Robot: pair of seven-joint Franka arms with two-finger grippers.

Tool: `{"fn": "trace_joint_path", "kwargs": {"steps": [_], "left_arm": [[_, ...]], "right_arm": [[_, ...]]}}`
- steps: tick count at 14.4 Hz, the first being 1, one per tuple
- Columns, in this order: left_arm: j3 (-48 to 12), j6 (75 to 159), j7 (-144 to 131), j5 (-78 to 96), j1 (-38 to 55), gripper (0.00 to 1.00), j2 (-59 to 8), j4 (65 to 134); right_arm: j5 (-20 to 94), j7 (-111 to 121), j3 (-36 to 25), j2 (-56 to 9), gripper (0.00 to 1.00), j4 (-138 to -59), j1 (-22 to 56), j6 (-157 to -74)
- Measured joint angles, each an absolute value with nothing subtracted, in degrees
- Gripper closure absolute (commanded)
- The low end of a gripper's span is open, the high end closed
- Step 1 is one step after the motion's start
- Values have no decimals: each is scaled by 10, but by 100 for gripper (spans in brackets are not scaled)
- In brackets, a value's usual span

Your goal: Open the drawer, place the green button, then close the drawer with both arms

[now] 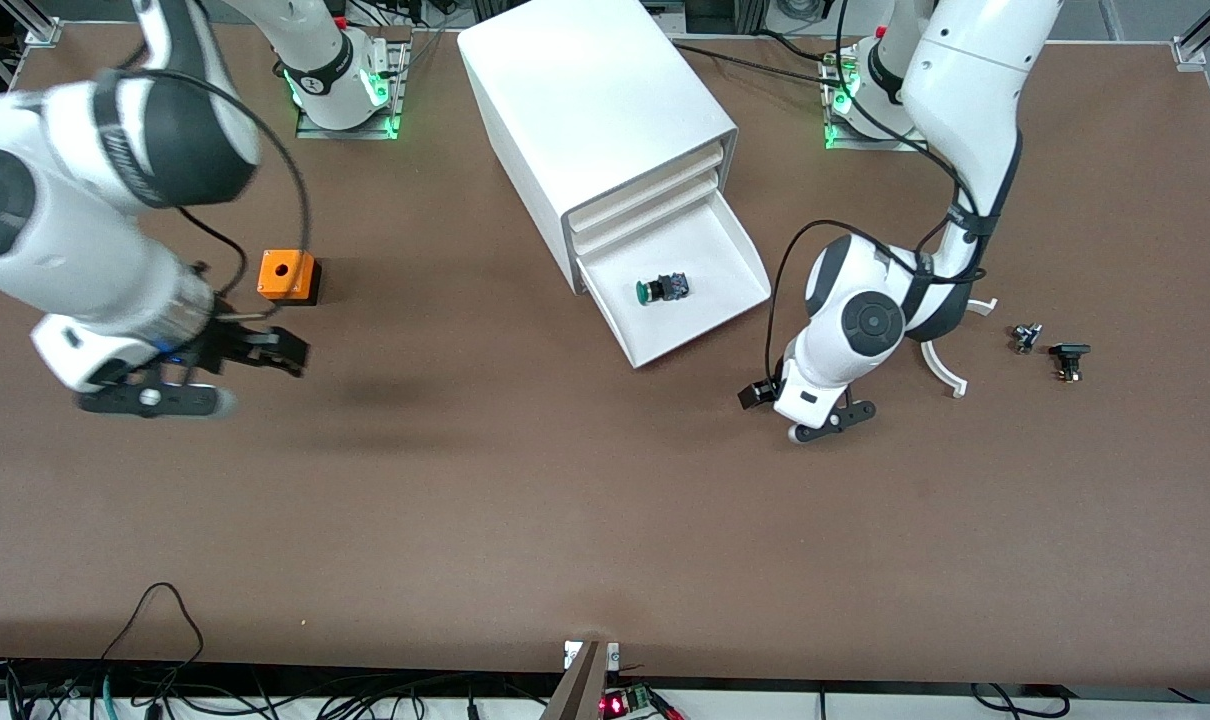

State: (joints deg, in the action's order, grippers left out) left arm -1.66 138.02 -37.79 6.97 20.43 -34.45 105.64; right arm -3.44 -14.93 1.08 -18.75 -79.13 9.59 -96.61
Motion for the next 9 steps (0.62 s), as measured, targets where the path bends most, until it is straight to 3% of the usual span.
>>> {"fn": "trace_joint_path", "kwargs": {"steps": [4, 9], "left_arm": [[-28, 1379, -401, 70, 225, 0, -332, 1082], [-67, 1374, -417, 70, 256, 0, -295, 1131]], "right_arm": [[-34, -145, -58, -140, 0, -796, 89, -902], [-34, -50, -96, -117, 0, -830, 75, -917]]}}
